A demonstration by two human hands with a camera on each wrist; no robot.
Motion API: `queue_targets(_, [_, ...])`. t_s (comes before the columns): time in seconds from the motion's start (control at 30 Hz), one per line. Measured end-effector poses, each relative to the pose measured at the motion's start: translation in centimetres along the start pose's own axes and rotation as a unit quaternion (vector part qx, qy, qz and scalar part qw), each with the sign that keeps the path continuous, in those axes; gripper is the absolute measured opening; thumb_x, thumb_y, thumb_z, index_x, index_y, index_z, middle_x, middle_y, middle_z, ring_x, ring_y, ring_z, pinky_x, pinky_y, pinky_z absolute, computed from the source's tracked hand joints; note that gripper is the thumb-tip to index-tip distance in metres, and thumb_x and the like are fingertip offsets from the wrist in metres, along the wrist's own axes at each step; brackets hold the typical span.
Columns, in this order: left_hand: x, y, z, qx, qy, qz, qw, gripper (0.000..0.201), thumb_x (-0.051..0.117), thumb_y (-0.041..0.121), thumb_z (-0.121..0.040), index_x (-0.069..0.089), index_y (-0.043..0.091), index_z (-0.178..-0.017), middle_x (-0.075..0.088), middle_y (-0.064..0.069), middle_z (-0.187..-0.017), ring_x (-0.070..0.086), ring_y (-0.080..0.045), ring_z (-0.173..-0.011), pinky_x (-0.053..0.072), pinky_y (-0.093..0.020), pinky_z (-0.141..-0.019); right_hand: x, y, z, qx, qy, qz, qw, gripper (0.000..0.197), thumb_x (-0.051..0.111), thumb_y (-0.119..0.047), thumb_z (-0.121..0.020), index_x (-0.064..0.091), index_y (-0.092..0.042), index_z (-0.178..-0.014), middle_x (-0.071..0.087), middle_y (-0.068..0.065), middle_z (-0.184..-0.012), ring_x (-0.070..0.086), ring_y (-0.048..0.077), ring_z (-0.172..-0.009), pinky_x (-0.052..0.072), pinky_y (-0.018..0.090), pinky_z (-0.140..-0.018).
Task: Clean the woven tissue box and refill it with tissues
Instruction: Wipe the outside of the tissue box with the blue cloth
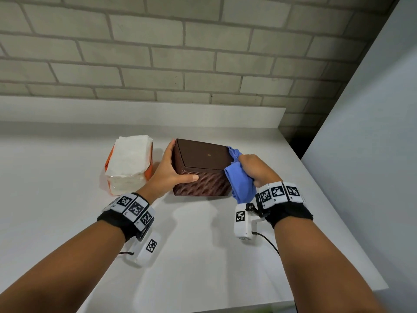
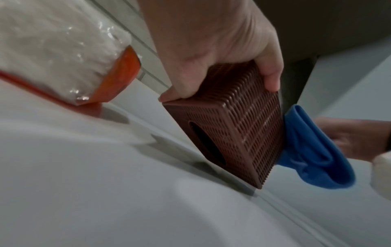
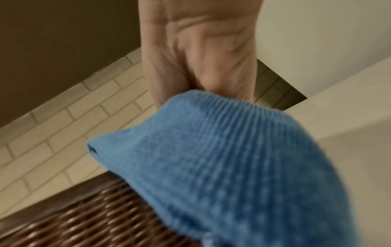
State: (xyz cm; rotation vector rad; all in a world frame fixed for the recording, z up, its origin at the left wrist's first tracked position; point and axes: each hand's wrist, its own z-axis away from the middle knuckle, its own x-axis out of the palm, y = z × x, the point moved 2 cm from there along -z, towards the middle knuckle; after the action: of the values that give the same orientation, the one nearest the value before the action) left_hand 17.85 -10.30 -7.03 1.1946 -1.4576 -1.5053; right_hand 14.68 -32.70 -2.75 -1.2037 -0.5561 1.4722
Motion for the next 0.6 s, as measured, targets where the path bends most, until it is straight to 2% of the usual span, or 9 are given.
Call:
queue_targets(0.1, [-0.2, -0.6, -0.6, -0.019, -0.012, 0.010, 1.000, 0.123, 0.084, 0.001, -0.060, 0.006, 0.020, -0.153, 0.040, 0.002, -0.142, 0.046, -0.010, -0.124, 0.039, -0.032, -0.108, -0.6, 0.8, -0.4, -0.024, 0.030, 0.096, 0.995, 0.044, 0.034, -0.020, -0.099, 0.033, -0.011, -0.056, 0.036, 0.007, -0.057, 0.032, 0.017, -0.052, 0.023, 0.029, -0.052])
queue_targets(0.2, [-0.7, -1.0, -1.1, -0.028, -0.027, 0.009, 0.999, 0.123, 0.082, -0.001, -0.059, 0.006, 0.021, -0.152, 0.042, 0.007, -0.135, 0.049, 0.003, -0.116, 0.043, -0.027, -0.103, -1.1, 1.5, -0.7, -0.031, 0.055, 0.194, 0.979, 0.038, 0.032, -0.016, -0.100, 0.043, -0.009, -0.064, 0.043, 0.006, -0.066, 0.041, 0.022, -0.063, 0.029, 0.029, -0.057])
queue_targets(0.27, [-1.1, -1.3, -1.4, -0.037, -0.037, 0.010, 0.999, 0.122, 0.082, -0.004, -0.059, 0.006, 0.021, -0.152, 0.043, 0.009, -0.134, 0.048, 0.012, -0.109, 0.045, -0.014, -0.092, -1.3, 1.8, -0.7, -0.038, 0.067, 0.258, 0.963, 0.031, 0.033, -0.014, -0.100, 0.056, 0.003, -0.091, 0.056, 0.015, -0.086, 0.046, 0.027, -0.082, 0.032, 0.030, -0.070])
queue_targets(0.3, [-1.3, -1.4, -1.6, -0.044, -0.043, 0.010, 0.998, 0.121, 0.081, -0.009, -0.061, 0.007, 0.021, -0.151, 0.044, 0.012, -0.132, 0.047, 0.014, -0.107, 0.046, -0.012, -0.089, -1.4, 2.0, -0.7, -0.045, 0.074, 0.278, 0.957, 0.031, 0.033, -0.014, -0.101, 0.056, 0.007, -0.106, 0.060, 0.022, -0.100, 0.051, 0.031, -0.089, 0.034, 0.032, -0.074])
queue_targets(0.37, [-1.7, -1.4, -1.8, -0.056, -0.057, 0.001, 0.997, 0.124, 0.084, -0.004, -0.058, 0.006, 0.023, -0.151, 0.046, 0.017, -0.129, 0.048, 0.011, -0.112, 0.044, -0.017, -0.097, -1.4, 2.4, -0.8, -0.050, 0.074, 0.293, 0.952, 0.032, 0.033, -0.012, -0.101, 0.051, 0.007, -0.119, 0.058, 0.026, -0.118, 0.055, 0.038, -0.105, 0.041, 0.038, -0.083])
queue_targets(0.43, [-1.9, -1.4, -1.8, -0.073, -0.072, -0.015, 0.995, 0.135, 0.086, 0.007, -0.048, 0.002, 0.026, -0.152, 0.041, 0.011, -0.139, 0.045, -0.002, -0.125, 0.039, -0.025, -0.103, -1.2, 3.2, -1.5, -0.045, 0.073, 0.313, 0.946, 0.035, 0.033, -0.014, -0.102, 0.043, 0.002, -0.131, 0.051, 0.026, -0.130, 0.050, 0.039, -0.118, 0.040, 0.039, -0.095])
queue_targets(0.5, [-2.1, -1.4, -2.0, -0.087, -0.075, -0.025, 0.993, 0.134, 0.083, 0.002, -0.052, -0.002, 0.027, -0.152, 0.032, 0.005, -0.150, 0.036, -0.012, -0.136, 0.035, -0.030, -0.109, -0.9, 4.1, -2.0, -0.025, 0.065, 0.385, 0.920, 0.050, 0.033, -0.028, -0.102, 0.024, -0.012, -0.148, 0.030, 0.023, -0.149, 0.033, 0.041, -0.135, 0.031, 0.045, -0.108])
queue_targets(0.57, [-2.2, -1.6, -2.3, -0.096, -0.075, -0.034, 0.992, 0.130, 0.080, -0.008, -0.060, -0.005, 0.028, -0.152, 0.028, 0.003, -0.153, 0.032, -0.015, -0.139, 0.033, -0.034, -0.112, -0.5, 5.0, -2.2, -0.009, 0.052, 0.469, 0.882, 0.060, 0.031, -0.042, -0.100, 0.007, -0.025, -0.152, 0.006, 0.015, -0.159, 0.010, 0.041, -0.145, 0.018, 0.053, -0.115])
queue_targets(0.6, [-2.2, -1.7, -2.4, -0.102, -0.076, -0.041, 0.991, 0.130, 0.079, -0.009, -0.062, -0.007, 0.029, -0.152, 0.028, 0.002, -0.153, 0.032, -0.016, -0.140, 0.032, -0.035, -0.113, -0.2, 5.4, -2.2, 0.001, 0.042, 0.482, 0.875, 0.061, 0.029, -0.044, -0.100, 0.003, -0.027, -0.152, -0.002, 0.012, -0.160, 0.003, 0.040, -0.146, 0.014, 0.054, -0.117])
